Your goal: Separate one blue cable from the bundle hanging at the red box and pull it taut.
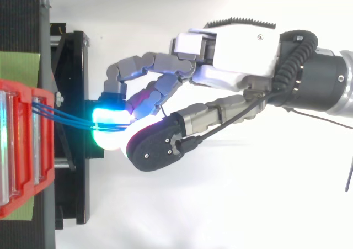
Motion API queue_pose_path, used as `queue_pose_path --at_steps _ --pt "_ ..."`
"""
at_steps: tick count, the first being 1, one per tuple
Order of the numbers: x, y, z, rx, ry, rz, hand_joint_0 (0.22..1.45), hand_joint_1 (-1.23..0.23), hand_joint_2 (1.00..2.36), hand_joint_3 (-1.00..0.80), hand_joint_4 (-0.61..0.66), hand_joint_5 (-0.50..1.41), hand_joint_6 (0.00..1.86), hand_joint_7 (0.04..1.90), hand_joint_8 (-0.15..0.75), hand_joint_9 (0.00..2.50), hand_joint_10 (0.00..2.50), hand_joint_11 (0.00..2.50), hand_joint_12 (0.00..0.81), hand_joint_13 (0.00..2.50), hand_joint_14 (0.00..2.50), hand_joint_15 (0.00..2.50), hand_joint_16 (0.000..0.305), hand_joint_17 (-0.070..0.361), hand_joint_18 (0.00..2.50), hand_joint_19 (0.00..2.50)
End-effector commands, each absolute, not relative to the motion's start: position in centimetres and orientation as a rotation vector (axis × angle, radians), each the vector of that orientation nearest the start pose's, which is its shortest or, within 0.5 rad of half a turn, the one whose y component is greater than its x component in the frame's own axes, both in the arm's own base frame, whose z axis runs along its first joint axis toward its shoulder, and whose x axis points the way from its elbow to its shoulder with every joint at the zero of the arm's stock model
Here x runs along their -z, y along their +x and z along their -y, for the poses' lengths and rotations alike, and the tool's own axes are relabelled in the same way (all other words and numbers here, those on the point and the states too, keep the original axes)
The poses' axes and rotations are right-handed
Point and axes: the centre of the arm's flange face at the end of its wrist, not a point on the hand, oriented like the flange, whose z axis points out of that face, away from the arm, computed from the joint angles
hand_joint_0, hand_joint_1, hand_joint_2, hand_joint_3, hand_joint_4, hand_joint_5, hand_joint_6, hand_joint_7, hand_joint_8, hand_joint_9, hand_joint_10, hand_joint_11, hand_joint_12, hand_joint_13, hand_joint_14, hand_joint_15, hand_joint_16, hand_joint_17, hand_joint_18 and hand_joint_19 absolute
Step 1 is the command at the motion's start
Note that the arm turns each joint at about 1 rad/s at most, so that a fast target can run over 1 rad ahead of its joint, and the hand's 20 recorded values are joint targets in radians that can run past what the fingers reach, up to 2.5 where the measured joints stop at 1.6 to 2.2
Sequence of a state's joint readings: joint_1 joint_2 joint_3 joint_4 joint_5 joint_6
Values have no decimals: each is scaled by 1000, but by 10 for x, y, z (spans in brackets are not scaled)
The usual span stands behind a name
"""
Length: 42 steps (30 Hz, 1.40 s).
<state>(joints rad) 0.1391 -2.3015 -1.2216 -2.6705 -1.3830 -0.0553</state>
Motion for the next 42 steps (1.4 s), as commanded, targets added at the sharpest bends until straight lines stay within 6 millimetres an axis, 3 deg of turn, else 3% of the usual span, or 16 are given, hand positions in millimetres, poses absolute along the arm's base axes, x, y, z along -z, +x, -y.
queue_pose_path --at_steps 1,3,24,38,42 --pt "-253 766 47 -1184 1136 -1113 651 -529 1013 -372 161 -122 501 1261 292 1014 24 1060 311 752 20 503 44 100 621 606" --pt "-260 763 49 -1179 1140 -1117 652 -530 1013 -373 157 -121 501 1264 291 1016 24 1064 311 761 21 507 44 100 621 606" --pt "-253 759 72 -1078 1215 -1070 629 -513 1008 -425 157 -118 519 1281 293 1023 24 1061 315 767 21 522 45 101 628 606" --pt "-249 761 68 -1082 1205 -1072 639 -556 1012 -381 124 -134 593 1237 293 1019 24 1060 317 768 19 519 45 101 629 603" --pt "-248 761 60 -1080 1207 -1072 639 -587 1011 -378 135 -155 660 1114 294 1012 24 1062 318 774 21 529 45 101 630 599"
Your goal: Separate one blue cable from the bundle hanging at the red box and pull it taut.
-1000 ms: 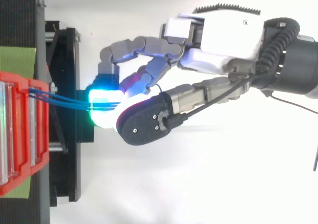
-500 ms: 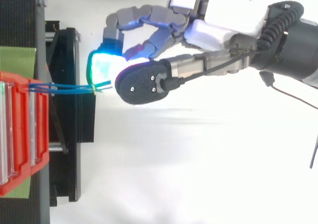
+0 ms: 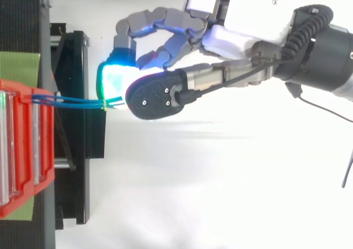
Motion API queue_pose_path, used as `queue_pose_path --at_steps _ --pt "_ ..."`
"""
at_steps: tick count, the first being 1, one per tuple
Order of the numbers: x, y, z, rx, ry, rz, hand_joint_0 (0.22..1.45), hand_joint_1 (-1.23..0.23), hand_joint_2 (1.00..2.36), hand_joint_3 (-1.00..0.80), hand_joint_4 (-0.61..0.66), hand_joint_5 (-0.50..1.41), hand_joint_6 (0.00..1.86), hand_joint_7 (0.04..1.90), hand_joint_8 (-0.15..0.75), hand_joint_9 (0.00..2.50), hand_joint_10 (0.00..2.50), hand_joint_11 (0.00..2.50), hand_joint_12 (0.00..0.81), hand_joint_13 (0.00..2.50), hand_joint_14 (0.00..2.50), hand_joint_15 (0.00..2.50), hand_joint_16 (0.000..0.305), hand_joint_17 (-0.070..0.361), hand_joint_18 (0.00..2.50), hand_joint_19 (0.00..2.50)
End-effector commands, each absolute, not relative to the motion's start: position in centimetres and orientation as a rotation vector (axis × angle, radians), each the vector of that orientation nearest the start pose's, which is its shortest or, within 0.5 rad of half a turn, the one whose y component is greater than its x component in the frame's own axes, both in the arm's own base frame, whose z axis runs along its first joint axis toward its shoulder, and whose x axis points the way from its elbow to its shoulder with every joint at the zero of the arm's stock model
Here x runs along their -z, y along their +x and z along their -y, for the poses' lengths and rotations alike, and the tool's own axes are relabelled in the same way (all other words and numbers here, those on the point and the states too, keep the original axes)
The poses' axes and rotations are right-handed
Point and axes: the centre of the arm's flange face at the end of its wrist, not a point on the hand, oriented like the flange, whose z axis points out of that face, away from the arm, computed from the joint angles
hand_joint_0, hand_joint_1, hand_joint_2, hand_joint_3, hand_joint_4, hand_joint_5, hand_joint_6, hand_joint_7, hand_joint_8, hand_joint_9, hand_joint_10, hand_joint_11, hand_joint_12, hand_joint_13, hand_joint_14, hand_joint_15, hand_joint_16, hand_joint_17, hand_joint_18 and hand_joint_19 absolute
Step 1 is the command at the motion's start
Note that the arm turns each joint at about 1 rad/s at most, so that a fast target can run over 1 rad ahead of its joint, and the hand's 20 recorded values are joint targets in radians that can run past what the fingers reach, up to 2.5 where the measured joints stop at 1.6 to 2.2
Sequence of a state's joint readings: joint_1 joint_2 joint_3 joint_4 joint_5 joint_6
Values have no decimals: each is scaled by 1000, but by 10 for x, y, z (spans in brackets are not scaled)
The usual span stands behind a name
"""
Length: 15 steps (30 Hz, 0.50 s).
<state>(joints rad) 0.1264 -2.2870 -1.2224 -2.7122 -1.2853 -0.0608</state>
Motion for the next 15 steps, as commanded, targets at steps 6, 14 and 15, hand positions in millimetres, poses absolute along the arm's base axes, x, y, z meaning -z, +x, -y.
queue_pose_path --at_steps 6,14,15 --pt "-248 762 50 -1081 1207 -1069 637 -620 1011 -390 142 -181 725 1010 290 1014 23 1112 318 836 24 618 45 100 643 595" --pt "-249 763 46 -1087 1205 -1069 634 -640 1009 -410 137 -206 774 933 277 1080 18 1272 318 956 27 804 45 100 666 601" --pt "-248 762 46 -1086 1206 -1071 634 -641 1010 -410 135 -206 776 927 276 1086 17 1279 319 964 27 819 45 100 667 603"
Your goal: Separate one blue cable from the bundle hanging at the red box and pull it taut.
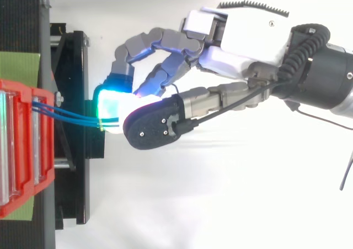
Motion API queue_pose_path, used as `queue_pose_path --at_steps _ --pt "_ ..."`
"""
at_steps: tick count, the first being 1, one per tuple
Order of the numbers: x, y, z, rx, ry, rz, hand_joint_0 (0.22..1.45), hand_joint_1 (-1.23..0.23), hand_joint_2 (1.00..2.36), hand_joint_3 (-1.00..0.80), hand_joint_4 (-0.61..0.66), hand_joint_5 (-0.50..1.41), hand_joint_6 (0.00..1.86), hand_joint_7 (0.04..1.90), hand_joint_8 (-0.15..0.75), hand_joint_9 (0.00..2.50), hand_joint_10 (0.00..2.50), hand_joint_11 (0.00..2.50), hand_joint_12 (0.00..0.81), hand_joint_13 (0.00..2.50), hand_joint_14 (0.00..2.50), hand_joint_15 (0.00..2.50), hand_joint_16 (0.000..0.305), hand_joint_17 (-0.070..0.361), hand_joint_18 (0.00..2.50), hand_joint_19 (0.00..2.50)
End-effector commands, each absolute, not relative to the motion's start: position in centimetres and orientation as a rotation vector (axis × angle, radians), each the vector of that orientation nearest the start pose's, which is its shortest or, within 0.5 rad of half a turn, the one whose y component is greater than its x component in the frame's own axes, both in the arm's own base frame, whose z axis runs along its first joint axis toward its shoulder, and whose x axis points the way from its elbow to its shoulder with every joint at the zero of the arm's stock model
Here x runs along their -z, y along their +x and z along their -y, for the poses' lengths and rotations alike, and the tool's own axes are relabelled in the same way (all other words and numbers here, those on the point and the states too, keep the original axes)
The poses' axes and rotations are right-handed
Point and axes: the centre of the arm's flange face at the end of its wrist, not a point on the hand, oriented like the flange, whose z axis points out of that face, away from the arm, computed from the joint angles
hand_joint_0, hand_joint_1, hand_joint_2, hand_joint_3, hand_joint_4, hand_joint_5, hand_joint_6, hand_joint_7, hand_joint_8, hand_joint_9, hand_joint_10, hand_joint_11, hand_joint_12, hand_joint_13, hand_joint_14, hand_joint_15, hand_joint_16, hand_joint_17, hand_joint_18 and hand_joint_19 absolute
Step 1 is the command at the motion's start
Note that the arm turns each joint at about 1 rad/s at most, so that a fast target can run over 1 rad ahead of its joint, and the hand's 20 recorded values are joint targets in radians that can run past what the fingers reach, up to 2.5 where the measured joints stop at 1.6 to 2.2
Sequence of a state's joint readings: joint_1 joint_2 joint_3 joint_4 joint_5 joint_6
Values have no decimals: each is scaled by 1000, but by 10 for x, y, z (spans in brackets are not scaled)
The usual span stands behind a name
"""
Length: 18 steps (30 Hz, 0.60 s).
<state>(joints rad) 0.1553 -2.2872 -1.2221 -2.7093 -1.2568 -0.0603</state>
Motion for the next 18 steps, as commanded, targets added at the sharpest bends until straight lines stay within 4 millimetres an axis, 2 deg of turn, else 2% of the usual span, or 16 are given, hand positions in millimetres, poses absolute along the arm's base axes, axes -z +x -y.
queue_pose_path --at_steps 1,6,7,9,10,18 --pt "-249 763 45 -1088 1204 -1070 634 -641 1009 -411 136 -206 776 926 275 1087 18 1282 321 968 27 826 45 100 668 601" --pt "-246 763 45 -1088 1207 -1072 635 -637 1008 -416 139 -208 773 912 269 1101 16 1327 319 1022 27 929 45 100 673 609" --pt "-237 764 44 -1084 1215 -1082 635 -636 1008 -420 138 -208 772 912 263 1101 16 1342 312 1025 28 953 45 100 674 600" --pt "-234 765 44 -1086 1217 -1080 634 -632 1008 -425 138 -209 771 914 265 1105 16 1343 314 1035 28 984 45 100 677 600" --pt "-219 768 43 -1097 1224 -1075 634 -631 1008 -426 136 -209 771 915 263 1105 15 1345 311 1038 27 987 44 100 676 609" --pt "-219 771 43 -1109 1216 -1051 627 -619 1005 -446 138 -208 767 914 254 1109 13 1435 315 1093 26 1101 45 100 685 620"
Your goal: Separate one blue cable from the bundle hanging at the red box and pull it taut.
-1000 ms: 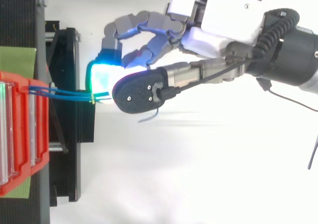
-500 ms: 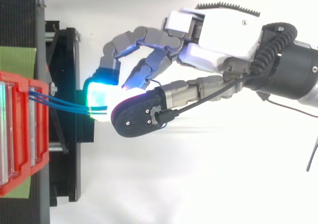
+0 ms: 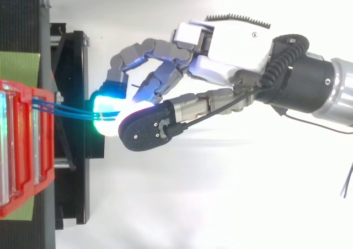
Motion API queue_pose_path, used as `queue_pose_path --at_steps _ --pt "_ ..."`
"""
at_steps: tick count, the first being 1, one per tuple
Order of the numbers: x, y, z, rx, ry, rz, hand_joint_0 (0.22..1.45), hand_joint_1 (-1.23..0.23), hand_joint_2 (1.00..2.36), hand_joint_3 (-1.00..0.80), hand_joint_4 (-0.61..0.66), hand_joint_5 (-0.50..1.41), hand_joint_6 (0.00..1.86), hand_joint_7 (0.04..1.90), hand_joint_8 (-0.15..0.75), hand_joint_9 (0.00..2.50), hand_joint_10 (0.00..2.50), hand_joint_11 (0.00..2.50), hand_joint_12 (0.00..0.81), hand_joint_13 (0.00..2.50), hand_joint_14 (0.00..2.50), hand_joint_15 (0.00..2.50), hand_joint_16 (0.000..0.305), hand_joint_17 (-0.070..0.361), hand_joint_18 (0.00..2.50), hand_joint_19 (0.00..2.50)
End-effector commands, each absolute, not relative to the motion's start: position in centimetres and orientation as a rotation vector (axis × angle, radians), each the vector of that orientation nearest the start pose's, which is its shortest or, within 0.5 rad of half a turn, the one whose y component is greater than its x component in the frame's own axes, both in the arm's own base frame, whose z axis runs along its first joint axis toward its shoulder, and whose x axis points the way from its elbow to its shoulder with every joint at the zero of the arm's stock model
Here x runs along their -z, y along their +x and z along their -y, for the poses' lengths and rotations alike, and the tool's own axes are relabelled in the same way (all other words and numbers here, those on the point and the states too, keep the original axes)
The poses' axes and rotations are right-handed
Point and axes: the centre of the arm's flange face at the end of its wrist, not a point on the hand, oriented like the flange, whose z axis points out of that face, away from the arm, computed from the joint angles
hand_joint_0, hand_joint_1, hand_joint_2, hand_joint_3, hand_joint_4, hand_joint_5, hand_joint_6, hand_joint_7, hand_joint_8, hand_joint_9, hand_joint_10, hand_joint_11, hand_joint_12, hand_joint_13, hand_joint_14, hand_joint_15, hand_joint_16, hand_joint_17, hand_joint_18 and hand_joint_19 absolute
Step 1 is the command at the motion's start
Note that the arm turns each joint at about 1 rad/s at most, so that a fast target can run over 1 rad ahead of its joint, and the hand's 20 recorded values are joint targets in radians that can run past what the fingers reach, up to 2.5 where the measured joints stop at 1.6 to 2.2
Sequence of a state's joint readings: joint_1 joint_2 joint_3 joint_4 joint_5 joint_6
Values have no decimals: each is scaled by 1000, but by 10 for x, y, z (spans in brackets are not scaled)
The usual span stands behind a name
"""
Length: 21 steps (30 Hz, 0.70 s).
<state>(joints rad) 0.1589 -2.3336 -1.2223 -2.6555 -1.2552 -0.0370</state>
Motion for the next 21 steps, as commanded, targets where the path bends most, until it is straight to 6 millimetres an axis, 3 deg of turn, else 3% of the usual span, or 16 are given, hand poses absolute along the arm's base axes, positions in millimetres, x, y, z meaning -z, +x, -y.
queue_pose_path --at_steps 1,13,21 --pt "-219 771 42 -1111 1215 -1052 627 -619 1006 -446 135 -208 767 915 254 1113 12 1428 311 1094 26 1107 45 100 686 620" --pt "-220 771 50 -1108 1215 -1044 645 -611 1017 -320 97 -220 825 931 244 1126 6 1543 313 1117 26 1152 45 102 698 634" --pt "-235 775 55 -1137 1193 -1042 662 -672 1016 -328 99 -234 873 871 247 1097 5 1574 314 1116 26 1160 46 104 697 625"
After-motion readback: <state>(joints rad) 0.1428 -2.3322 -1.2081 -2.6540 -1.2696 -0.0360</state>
